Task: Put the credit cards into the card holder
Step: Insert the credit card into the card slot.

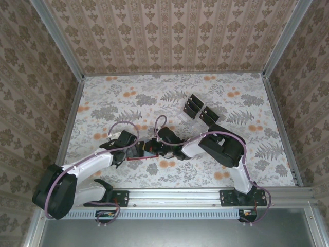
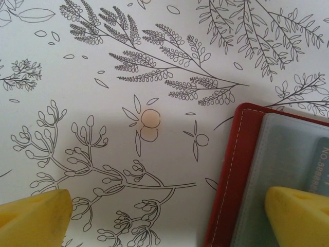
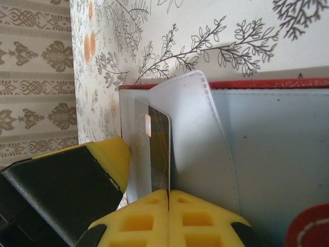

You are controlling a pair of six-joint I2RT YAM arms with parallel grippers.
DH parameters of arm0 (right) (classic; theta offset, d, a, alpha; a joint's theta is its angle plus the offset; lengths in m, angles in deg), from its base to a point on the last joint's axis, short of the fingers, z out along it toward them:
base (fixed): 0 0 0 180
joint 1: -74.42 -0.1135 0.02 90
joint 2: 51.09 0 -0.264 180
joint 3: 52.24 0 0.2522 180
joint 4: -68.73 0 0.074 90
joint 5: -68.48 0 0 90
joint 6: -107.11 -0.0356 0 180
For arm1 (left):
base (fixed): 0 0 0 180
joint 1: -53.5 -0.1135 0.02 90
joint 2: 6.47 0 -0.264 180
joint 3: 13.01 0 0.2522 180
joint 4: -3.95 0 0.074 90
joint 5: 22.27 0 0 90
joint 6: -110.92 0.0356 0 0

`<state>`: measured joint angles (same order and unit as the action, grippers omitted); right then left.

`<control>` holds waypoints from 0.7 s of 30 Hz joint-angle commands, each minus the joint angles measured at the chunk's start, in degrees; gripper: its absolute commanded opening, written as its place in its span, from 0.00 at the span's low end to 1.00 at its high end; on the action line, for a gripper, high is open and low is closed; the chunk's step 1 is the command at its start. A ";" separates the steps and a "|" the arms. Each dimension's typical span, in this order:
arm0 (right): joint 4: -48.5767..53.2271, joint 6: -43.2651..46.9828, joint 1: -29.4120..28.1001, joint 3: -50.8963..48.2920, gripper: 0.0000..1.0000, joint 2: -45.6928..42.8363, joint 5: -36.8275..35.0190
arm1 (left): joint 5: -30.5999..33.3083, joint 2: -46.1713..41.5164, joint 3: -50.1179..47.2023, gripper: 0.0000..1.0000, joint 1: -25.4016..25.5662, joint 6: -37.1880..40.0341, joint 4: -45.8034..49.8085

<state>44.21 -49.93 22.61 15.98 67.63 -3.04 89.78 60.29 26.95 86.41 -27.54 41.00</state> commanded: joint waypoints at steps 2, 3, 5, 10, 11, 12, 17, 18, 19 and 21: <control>9.45 2.96 0.57 0.20 0.00 0.82 -1.16 | -1.17 -0.23 -0.11 1.00 -0.21 0.12 0.03; 9.85 3.18 0.72 0.12 0.00 0.82 -1.22 | -1.21 -0.35 -0.03 1.00 -0.17 0.11 0.17; 10.32 3.49 0.78 0.26 0.00 0.82 -1.25 | -0.87 -0.99 0.16 1.00 -0.12 0.21 0.57; 11.02 4.81 0.97 0.55 0.14 -0.18 -0.77 | 1.56 -3.76 1.43 1.00 -0.28 0.91 2.95; 11.50 5.27 1.15 0.59 0.19 -0.76 -0.77 | 1.90 -4.15 1.75 1.00 -0.59 1.07 3.33; 12.21 5.86 1.26 0.72 0.24 -1.47 -0.76 | 2.04 -4.43 1.88 1.00 -0.91 1.23 3.62; 17.00 9.10 2.12 1.35 0.39 -4.05 -2.02 | 0.25 -3.84 2.01 1.00 -3.44 1.36 3.02; 17.48 9.36 2.34 1.35 0.40 -4.19 -2.13 | 0.04 -3.70 2.08 1.00 -3.53 1.34 2.76; 17.79 9.47 2.56 1.12 0.40 -4.19 -2.21 | -0.15 -3.66 2.19 1.00 -3.53 1.28 2.64; 18.30 9.40 3.02 0.68 0.40 -4.05 -2.43 | -0.16 -3.55 2.50 1.00 -3.50 1.18 2.64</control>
<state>54.33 -42.81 24.51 17.71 63.34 -2.89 89.99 56.53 27.85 83.20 -27.08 42.60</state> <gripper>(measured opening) 0.404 0.997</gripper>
